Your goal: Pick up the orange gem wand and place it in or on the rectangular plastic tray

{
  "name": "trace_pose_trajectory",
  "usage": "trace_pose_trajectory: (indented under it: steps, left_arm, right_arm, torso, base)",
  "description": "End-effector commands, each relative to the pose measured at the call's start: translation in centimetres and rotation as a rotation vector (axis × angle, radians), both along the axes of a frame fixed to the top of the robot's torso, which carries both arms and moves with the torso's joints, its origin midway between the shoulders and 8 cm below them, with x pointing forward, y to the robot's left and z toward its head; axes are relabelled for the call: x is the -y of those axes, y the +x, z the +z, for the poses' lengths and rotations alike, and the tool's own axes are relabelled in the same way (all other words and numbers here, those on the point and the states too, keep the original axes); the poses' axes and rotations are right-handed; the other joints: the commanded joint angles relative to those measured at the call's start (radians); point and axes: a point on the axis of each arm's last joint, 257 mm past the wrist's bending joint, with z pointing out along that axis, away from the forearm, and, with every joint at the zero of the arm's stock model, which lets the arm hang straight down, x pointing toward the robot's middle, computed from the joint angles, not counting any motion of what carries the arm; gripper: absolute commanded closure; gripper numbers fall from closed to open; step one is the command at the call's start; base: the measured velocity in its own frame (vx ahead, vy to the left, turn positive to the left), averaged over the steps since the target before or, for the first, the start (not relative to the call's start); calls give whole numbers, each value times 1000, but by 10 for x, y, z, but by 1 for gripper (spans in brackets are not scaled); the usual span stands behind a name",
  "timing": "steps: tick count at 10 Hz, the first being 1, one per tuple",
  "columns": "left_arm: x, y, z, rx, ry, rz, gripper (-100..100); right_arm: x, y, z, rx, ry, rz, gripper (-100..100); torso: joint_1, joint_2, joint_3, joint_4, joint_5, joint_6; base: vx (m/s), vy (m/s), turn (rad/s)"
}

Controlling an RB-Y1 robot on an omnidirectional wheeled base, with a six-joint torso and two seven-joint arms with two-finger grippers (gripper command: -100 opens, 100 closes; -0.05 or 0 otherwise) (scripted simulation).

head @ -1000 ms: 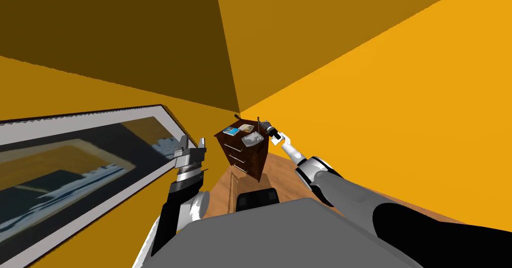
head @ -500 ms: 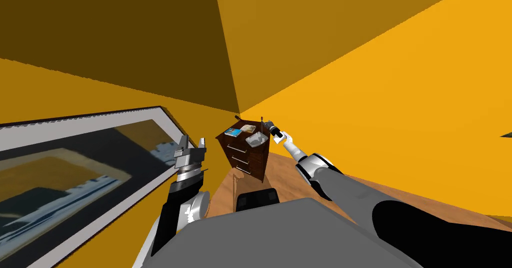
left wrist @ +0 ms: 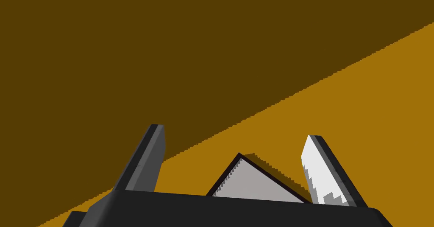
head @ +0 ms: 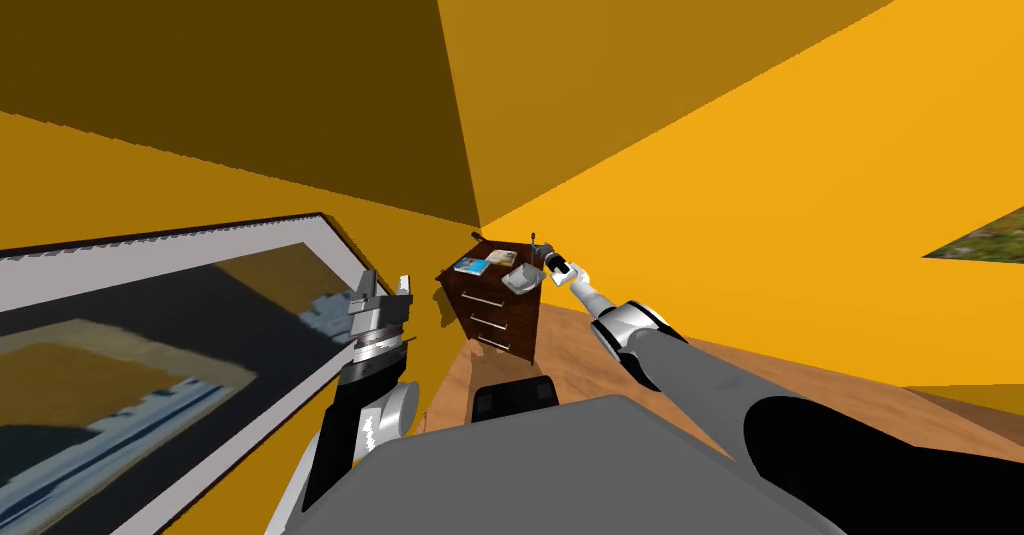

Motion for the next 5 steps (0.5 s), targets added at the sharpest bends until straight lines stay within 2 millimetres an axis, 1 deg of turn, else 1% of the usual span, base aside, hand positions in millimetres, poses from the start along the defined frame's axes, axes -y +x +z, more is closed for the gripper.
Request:
trace_pose_trajectory:
  steps: [1, 2, 3, 4, 5]
  left_arm:
    - [0, 0, 0, 0, 0, 0, 0]
    - [0, 0, 0, 0, 0, 0, 0]
    - [0, 0, 0, 0, 0, 0, 0]
    - [0, 0, 0, 0, 0, 0, 0]
    - [0, 0, 0, 0, 0, 0, 0]
  right_arm:
    - [19, -1, -9, -24, -36, -35, -100]
    - [33, -2, -22, -48, -62, -62, -100]
    - [37, -3, -27, -57, -69, -70, -100]
    - [33, -4, -25, -49, -60, -61, -100]
    - [33, -4, -26, -51, -63, -63, 0]
  torso:
    - [0, 0, 0, 0, 0, 0]
    - [-1, 0, 0, 0, 0, 0]
    - [-1, 1, 0, 0, 0, 0]
    - [-4, 1, 0, 0, -1, 0]
    - [-10, 2, 1, 0, -2, 0]
  base:
    - [51, 220, -86]
    - [40, 236, -88]
    - [34, 178, -65]
    - [14, 65, -14]
    - [3, 15, 1]
